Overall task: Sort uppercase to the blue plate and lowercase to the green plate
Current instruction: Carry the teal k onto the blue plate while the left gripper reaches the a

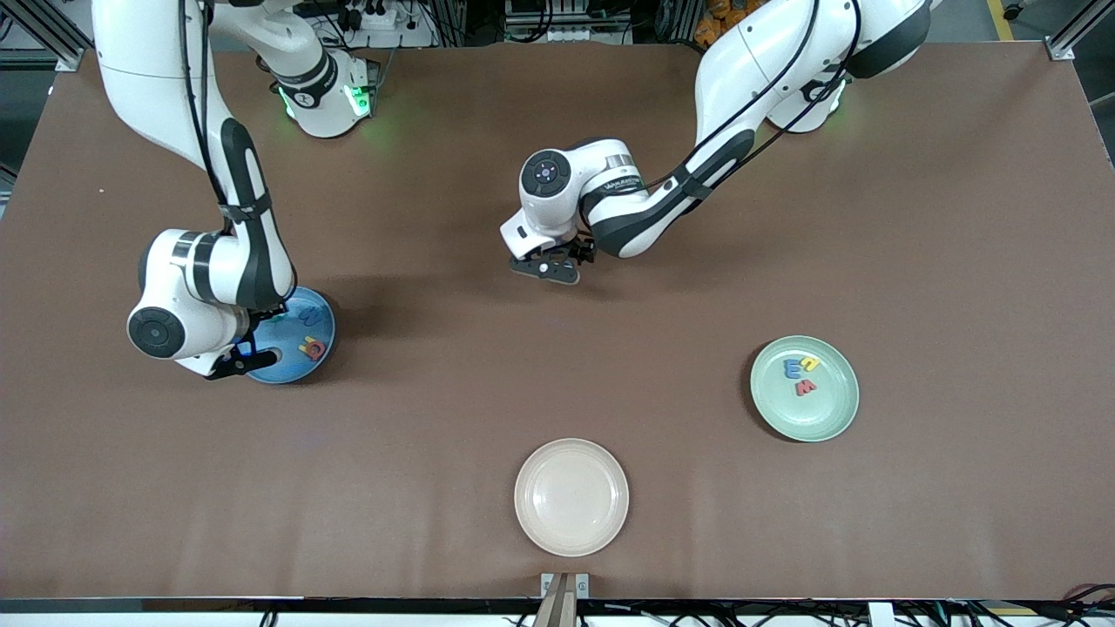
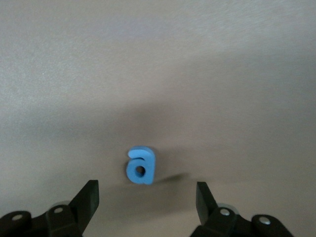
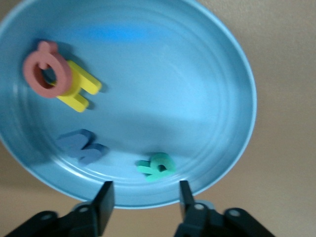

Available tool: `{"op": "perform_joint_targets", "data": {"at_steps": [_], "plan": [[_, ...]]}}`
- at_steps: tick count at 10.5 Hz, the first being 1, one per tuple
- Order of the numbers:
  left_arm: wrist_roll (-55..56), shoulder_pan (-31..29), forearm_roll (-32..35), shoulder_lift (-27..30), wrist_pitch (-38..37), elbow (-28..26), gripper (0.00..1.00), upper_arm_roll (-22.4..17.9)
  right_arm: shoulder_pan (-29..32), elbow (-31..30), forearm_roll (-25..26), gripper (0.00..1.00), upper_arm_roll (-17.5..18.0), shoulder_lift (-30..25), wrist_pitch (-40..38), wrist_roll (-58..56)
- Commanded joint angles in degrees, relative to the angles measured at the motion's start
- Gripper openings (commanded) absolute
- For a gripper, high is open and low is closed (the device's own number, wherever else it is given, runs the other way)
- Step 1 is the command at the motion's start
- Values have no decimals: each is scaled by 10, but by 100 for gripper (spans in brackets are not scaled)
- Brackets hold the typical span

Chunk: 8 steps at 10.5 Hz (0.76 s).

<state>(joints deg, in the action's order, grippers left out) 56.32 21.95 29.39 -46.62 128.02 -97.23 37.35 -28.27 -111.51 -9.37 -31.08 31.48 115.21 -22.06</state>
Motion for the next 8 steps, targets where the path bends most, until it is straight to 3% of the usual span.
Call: {"op": "perform_joint_targets", "data": {"at_steps": [1, 2, 5, 6, 8], "plan": [[34, -6, 20, 12, 49, -44, 79, -9, 10, 9, -11, 100, 8, -39, -11, -1], [38, -6, 20, 11, 53, -45, 78, -12, 26, 41, -10, 100, 17, -43, -34, -1], [38, 0, 20, 11, 61, -45, 62, -22, 77, 147, 1, 100, 60, -62, -105, 10], [38, 1, 20, 10, 62, -45, 52, -25, 100, 188, 13, 100, 90, -63, -138, 44], [38, 2, 20, 6, 78, -45, 39, -36, 164, 261, 66, 100, 187, -96, -204, 121]]}}
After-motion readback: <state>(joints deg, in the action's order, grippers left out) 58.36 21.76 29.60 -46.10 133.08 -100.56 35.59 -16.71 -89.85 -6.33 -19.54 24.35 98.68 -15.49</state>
